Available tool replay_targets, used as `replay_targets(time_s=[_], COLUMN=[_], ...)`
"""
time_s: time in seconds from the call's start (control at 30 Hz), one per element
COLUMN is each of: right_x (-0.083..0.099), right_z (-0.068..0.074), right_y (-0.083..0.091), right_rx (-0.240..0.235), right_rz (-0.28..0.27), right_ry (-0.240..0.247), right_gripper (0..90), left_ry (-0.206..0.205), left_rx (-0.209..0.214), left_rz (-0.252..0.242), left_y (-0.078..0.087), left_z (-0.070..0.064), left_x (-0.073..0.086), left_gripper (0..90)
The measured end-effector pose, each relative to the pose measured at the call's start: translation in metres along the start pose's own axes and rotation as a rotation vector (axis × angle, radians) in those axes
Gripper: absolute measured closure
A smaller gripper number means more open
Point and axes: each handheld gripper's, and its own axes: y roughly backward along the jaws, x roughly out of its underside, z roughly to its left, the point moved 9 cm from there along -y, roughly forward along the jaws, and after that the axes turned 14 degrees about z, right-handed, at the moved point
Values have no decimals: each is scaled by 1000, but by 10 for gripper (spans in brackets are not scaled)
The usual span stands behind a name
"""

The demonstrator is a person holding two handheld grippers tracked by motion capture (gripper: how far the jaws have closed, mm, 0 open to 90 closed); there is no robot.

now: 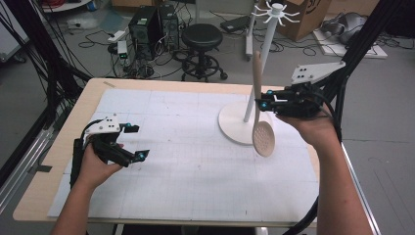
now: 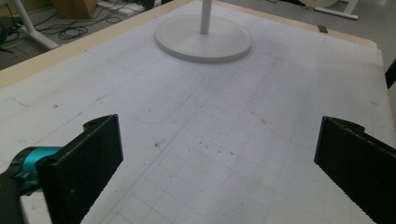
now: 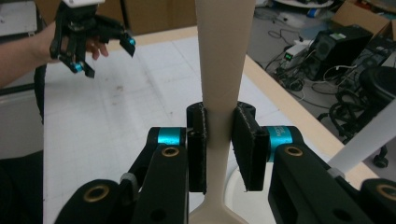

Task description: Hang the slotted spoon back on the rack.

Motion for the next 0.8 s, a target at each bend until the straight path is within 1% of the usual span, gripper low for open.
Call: replay_targets(time_s=[0.03, 0.07, 0.13, 0.17, 0.23, 0.27, 0.33, 0.37, 0.53, 0.63, 0.7, 0.8], right_x=[-2, -2, -3, -4, -6, -7, -7, -8, -5, -3, -3, -3], right_z=[-4, -4, -8, -11, -17, -21, -23, -28, -41, -46, -48, -54], right_y=[5, 5, 9, 10, 14, 17, 18, 21, 25, 26, 27, 29], right_rx=[-1, -1, 4, 11, 31, 33, 38, 47, 66, 75, 79, 94], right_rz=[-12, -12, -12, -7, -3, 2, 4, -1, -19, -14, -11, -5], right_ry=[-1, -1, 8, 16, 16, 8, 3, -9, -53, -67, -67, -82], right_gripper=[765, 765, 765, 765, 765, 765, 765, 765, 765, 764, 765, 764], left_ry=[0, -2, 1, 1, 1, 5, 3, 5, 1, 5, 6, 6], left_rx=[1, 0, 6, 6, 4, 4, 3, 4, 2, 3, 2, 4], left_rz=[2, 4, 3, 1, -2, -6, -5, -5, -2, -7, -8, -5], left_y=[-1, -2, -2, -2, 0, 1, 1, 1, 1, 2, 2, 2], left_z=[-1, -1, -1, -1, -1, 0, 0, 0, 0, 0, 0, 1], left_x=[0, 0, 0, 0, 0, -1, 0, 0, 0, -1, -1, 0], left_gripper=[17, 17, 17, 17, 17, 17, 17, 17, 17, 16, 17, 17])
